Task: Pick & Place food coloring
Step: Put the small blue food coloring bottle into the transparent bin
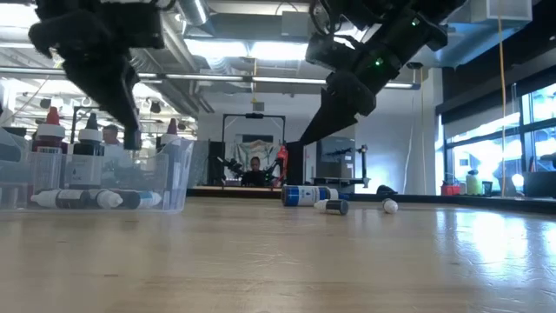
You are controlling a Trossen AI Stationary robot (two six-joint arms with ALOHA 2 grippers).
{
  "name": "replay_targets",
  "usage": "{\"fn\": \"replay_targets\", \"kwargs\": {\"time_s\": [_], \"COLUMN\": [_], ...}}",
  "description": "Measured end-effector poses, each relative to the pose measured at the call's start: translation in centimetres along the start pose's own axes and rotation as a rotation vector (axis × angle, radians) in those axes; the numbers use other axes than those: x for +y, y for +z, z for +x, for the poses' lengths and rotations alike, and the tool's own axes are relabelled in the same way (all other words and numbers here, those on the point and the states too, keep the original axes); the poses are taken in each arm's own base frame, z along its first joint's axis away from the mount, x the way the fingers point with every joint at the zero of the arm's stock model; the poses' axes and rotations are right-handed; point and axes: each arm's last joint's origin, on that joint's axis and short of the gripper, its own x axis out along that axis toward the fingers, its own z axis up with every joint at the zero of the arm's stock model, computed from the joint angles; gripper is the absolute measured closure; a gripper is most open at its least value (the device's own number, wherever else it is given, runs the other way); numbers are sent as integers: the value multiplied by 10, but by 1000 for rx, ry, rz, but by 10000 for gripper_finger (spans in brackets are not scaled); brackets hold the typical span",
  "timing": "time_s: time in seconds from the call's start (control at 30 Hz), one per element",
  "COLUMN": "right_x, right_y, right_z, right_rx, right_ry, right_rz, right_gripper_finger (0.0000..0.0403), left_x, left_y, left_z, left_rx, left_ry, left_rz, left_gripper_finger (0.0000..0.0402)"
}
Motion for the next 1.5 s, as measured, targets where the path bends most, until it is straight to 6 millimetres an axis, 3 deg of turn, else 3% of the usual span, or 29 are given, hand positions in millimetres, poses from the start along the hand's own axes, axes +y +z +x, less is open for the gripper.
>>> {"fn": "replay_targets", "kwargs": {"time_s": [0.43, 0.8, 1.5], "right_x": [3, 12, 14], "right_y": [-10, -36, -36], "right_z": [0, 21, 22], "right_rx": [99, 219, 220], "right_ry": [99, 81, 123], "right_rz": [162, 224, 231], "right_gripper_finger": [164, 164, 164], "left_x": [3, 2, -9], "left_y": [-18, -22, -22], "left_z": [18, 25, 45], "left_rx": [21, 27, 58], "left_ry": [7, -3, 10], "left_rz": [-52, -68, -52], "left_gripper_finger": [320, 319, 314]}}
